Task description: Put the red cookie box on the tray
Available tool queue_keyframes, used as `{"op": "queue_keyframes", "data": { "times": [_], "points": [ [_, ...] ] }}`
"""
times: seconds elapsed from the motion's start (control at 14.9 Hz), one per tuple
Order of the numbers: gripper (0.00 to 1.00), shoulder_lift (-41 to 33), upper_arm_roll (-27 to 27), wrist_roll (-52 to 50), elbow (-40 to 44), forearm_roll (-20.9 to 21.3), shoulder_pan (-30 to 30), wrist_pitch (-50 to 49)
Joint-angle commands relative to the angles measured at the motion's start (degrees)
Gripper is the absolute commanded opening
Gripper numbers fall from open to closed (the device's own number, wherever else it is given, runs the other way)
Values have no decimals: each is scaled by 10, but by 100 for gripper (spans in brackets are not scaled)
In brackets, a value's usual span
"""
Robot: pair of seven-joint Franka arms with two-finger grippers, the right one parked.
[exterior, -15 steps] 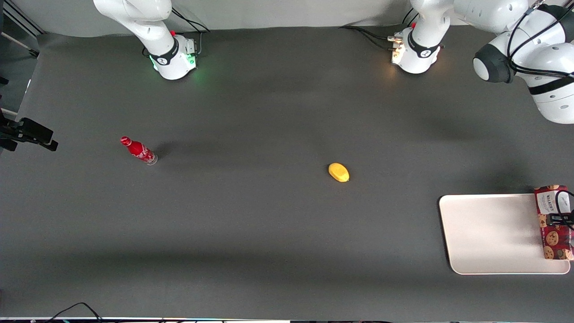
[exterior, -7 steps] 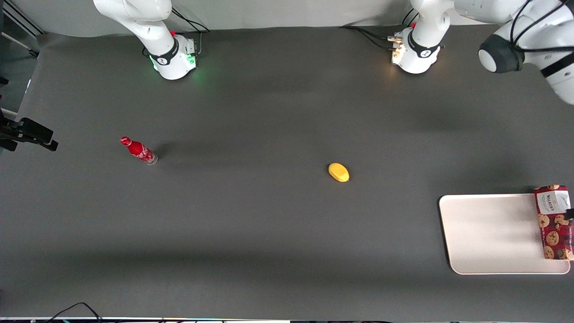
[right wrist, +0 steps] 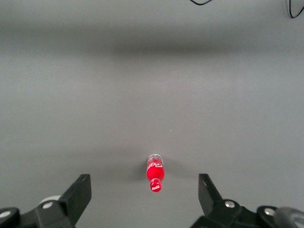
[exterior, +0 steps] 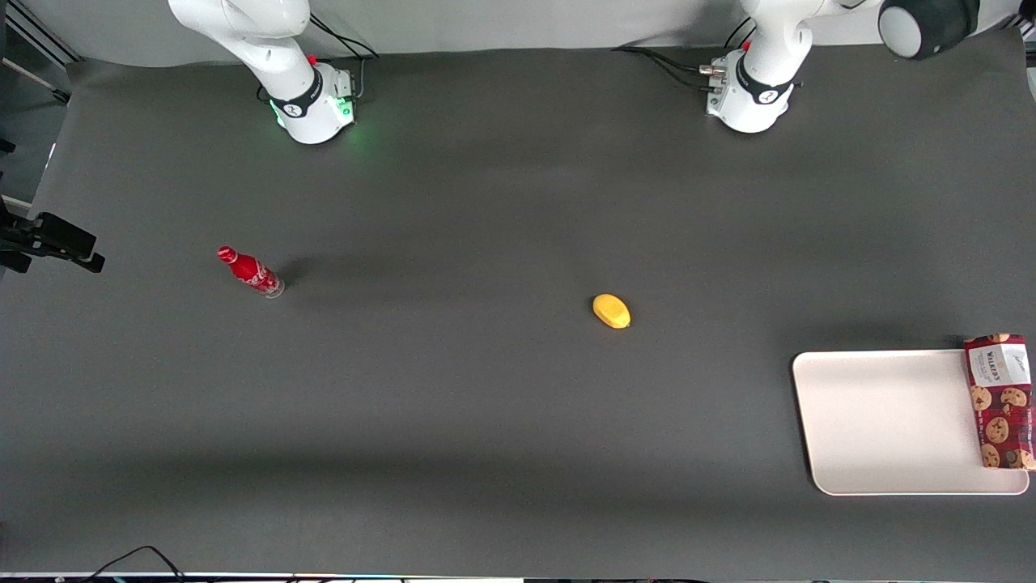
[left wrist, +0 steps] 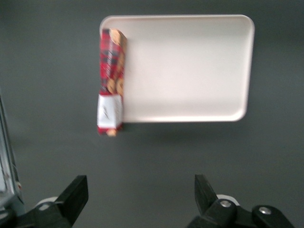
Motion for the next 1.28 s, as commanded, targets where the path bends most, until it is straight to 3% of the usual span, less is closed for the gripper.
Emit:
{"op": "queue_keyframes", "data": {
  "times": [0.0, 0.2, 0.47, 0.81, 1.21],
  "points": [
    [100, -107, -111, -98, -36, 83, -13, -90],
    [100, -194, -182, -181, -127, 92, -13, -105],
    [100, -308, -272, -257, -295, 118, -13, -43],
    [100, -421, -317, -282, -501, 121, -12, 82],
    [100, -413, -327, -255, -489, 166, -13, 86]
  ]
}}
